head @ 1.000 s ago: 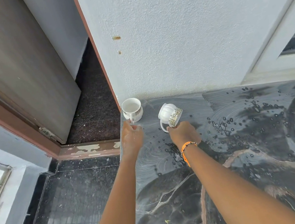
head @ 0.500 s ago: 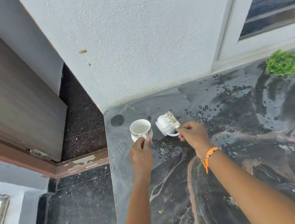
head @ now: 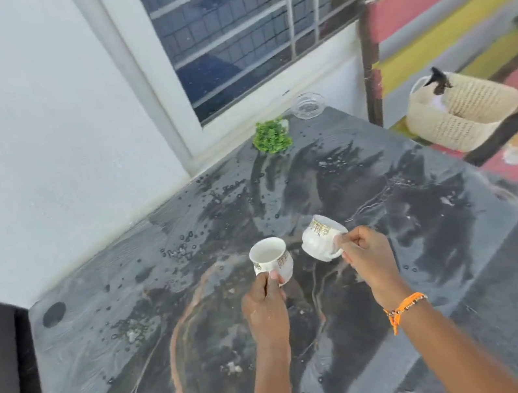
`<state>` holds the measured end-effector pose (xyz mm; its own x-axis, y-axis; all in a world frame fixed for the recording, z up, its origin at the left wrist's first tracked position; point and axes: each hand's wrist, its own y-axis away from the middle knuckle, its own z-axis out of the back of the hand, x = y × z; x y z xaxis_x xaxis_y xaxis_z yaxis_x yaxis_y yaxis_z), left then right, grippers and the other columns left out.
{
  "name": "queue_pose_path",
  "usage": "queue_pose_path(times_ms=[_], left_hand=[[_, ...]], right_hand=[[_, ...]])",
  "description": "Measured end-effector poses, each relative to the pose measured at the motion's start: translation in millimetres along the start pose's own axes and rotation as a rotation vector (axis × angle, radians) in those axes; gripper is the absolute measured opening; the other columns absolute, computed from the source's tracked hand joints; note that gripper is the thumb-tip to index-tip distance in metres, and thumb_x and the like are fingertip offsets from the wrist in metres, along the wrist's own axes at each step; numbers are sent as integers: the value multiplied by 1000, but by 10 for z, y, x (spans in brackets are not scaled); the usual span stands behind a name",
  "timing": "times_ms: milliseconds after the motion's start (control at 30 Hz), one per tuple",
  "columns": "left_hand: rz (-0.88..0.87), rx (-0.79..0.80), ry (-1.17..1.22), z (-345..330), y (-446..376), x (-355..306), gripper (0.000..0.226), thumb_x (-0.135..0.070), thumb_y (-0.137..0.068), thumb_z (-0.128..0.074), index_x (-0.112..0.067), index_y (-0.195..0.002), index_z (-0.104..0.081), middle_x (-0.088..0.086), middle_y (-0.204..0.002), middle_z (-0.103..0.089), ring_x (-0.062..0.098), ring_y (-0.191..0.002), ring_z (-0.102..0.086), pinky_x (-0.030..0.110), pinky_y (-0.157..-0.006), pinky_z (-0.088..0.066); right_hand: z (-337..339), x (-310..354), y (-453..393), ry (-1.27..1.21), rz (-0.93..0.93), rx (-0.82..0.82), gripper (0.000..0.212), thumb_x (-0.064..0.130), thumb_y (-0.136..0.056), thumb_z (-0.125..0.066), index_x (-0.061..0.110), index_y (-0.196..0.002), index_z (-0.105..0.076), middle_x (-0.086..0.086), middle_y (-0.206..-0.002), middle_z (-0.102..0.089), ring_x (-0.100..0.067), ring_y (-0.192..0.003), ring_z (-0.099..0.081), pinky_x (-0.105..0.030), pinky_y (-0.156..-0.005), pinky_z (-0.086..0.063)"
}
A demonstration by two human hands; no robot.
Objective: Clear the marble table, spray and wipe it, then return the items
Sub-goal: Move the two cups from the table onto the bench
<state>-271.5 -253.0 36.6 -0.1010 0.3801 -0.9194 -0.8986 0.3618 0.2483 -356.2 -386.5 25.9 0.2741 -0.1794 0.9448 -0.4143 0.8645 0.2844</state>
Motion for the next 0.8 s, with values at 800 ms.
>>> queue_pose_path(times_ms=[800], left_hand=[[-11,467,-18,-4835,604,-1087,33,-15,-94,-47,-16,-62,-55,-4,-55,-41,10,-51,-36,16,-46,-30]], right_hand=[[4023,-396,-2130,194,-26,-437,26,21,-90,-58,9,-68,-49,2,-60,-46,-14,-57,-41,-27,-53,-32]])
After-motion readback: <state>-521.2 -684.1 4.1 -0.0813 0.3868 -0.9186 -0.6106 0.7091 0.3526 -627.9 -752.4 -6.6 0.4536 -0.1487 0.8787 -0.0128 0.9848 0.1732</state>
